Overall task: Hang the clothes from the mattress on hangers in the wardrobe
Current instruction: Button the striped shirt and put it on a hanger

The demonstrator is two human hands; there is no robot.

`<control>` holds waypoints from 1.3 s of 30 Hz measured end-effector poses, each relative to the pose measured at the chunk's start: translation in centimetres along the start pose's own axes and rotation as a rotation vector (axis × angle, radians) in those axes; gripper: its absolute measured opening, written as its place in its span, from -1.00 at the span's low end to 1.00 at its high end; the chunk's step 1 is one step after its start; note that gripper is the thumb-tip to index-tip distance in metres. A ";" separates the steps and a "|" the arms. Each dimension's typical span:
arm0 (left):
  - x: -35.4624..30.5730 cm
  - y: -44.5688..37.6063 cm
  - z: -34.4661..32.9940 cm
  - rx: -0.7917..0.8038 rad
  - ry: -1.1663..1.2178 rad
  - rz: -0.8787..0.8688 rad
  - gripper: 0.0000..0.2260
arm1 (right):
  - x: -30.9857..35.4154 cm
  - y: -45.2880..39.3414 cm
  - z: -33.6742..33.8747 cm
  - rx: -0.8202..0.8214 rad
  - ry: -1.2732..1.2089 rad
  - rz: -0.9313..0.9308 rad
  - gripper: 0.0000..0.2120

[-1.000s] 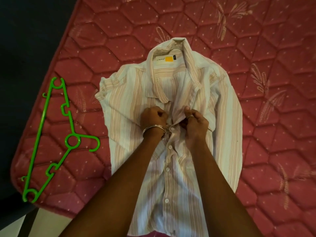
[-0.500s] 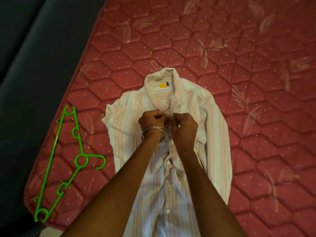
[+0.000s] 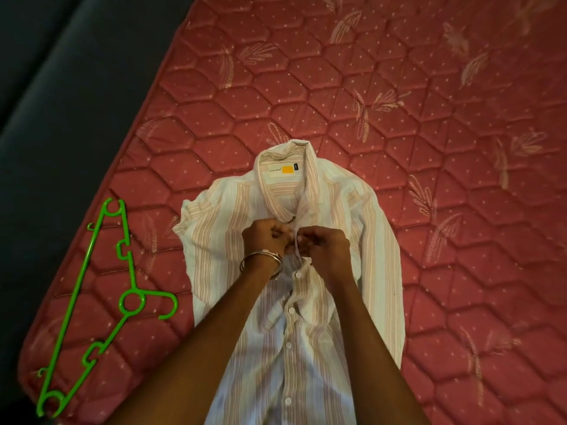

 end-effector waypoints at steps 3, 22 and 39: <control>1.0 0.2 -0.2 0.026 -0.024 -0.001 -0.95 | -0.6 -0.2 -0.2 0.065 -0.029 -0.041 -0.68; 4.7 0.6 2.3 -0.142 0.064 0.244 -0.92 | -3.8 0.9 2.2 -0.409 -0.377 -0.274 -0.85; 1.4 -9.0 0.4 0.135 -0.719 0.167 -0.42 | 0.8 -5.4 3.5 -0.297 -0.273 -0.297 -0.44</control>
Point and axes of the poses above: each hand's wrist, its own y-axis away from the middle knuckle, its own z-axis out of the back of the hand, x = y × z, the point moved 4 cm from there along -y, towards the middle knuckle, and after that the axes turned 10 degrees about -z, right-handed, at the moved point
